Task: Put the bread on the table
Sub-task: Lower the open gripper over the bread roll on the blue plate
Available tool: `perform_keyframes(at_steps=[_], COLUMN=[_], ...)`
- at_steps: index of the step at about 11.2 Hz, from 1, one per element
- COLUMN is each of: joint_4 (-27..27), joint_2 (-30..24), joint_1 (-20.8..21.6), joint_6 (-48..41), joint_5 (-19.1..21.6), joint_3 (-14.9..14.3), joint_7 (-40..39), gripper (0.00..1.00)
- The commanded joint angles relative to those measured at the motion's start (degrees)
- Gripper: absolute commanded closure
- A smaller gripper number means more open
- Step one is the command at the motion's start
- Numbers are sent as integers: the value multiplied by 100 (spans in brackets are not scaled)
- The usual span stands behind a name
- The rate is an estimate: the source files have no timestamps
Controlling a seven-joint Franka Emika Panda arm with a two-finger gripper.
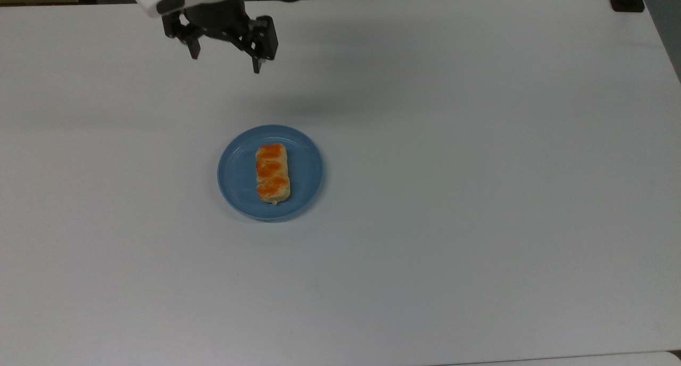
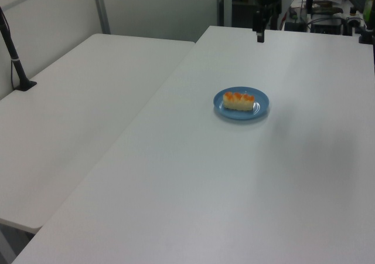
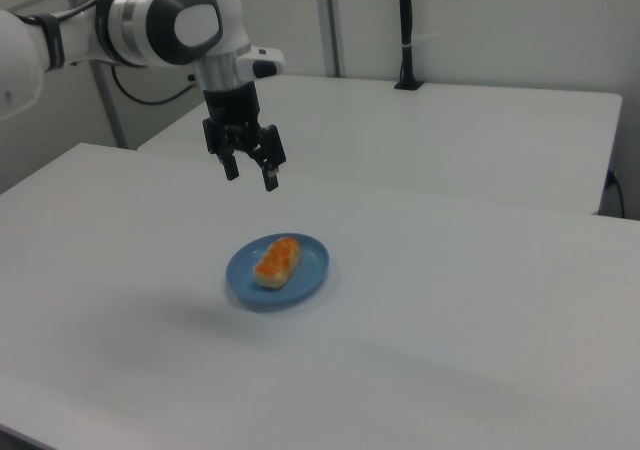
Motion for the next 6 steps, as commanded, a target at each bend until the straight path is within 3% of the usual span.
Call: perform_keyframes(at_steps=[1,6], joint_4=[-25,-86], joint_2=[630,1835], joint_1=[312,531], joint_6=[749,1892], joint_5=[44,-62], joint_3=[-27,-36], joint_7=[95,87], gripper=[0,0])
